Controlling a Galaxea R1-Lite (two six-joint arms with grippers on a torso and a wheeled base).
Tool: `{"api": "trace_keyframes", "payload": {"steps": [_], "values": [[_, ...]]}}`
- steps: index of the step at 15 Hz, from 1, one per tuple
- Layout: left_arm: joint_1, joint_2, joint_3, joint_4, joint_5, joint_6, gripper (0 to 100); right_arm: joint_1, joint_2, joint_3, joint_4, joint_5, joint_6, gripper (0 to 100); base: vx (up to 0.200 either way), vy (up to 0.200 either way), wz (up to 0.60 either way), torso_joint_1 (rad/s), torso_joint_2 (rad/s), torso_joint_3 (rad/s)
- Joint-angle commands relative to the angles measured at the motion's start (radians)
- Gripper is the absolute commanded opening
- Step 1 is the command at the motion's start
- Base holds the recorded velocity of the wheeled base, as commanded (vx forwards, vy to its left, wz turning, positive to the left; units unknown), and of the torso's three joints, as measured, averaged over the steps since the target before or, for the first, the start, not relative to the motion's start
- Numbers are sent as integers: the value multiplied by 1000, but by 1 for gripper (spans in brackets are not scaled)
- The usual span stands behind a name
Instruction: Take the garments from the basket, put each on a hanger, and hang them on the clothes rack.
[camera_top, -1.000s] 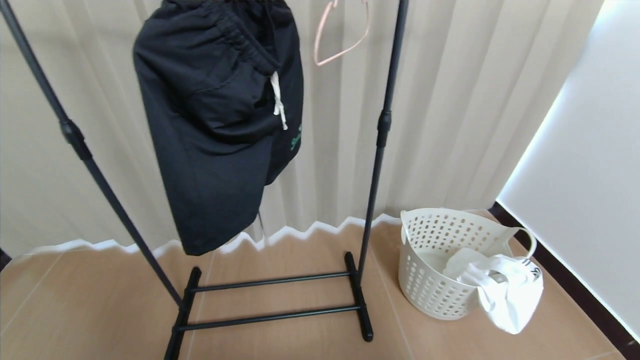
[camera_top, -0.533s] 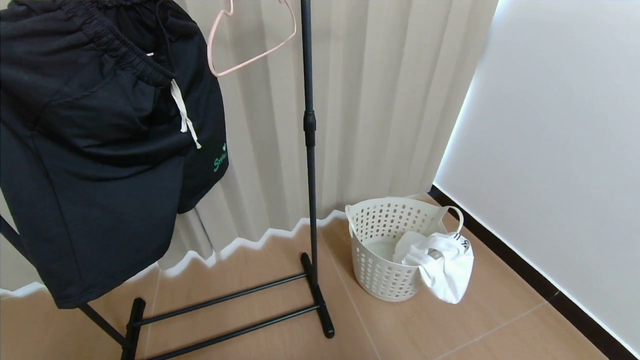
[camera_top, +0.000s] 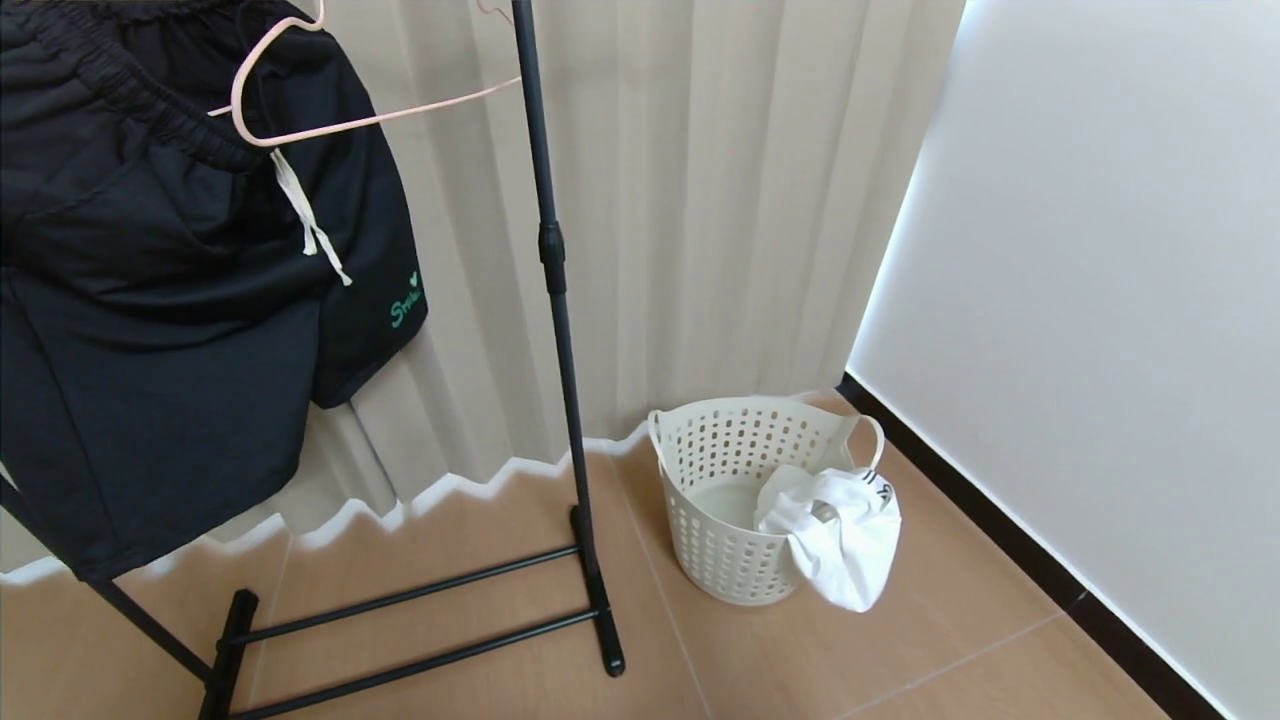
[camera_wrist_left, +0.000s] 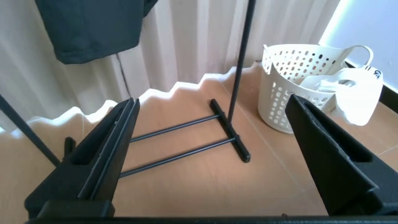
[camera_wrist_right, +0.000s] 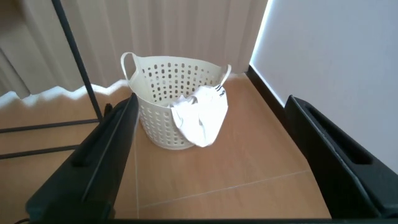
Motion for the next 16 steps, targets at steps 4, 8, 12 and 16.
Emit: {"api": "trace_keyframes", "payload": {"steps": [4,8,12,16], "values": [[1,1,-1,0,0,-2,100,0,1,0,0,1,0,100,200,0,0,1,4,2],[0,1,-1,0,0,-3,100,0,1,0,0,1,0,100,200,0,0,4,4,2],[0,1,0,0,0,-2,100,0,1,0,0,1,0,100,0,0,0,0,0,0],[0,1,-1,2,0,-3,100,0,1,0,0,1,0,100,0,0,0,0,0,0]]}}
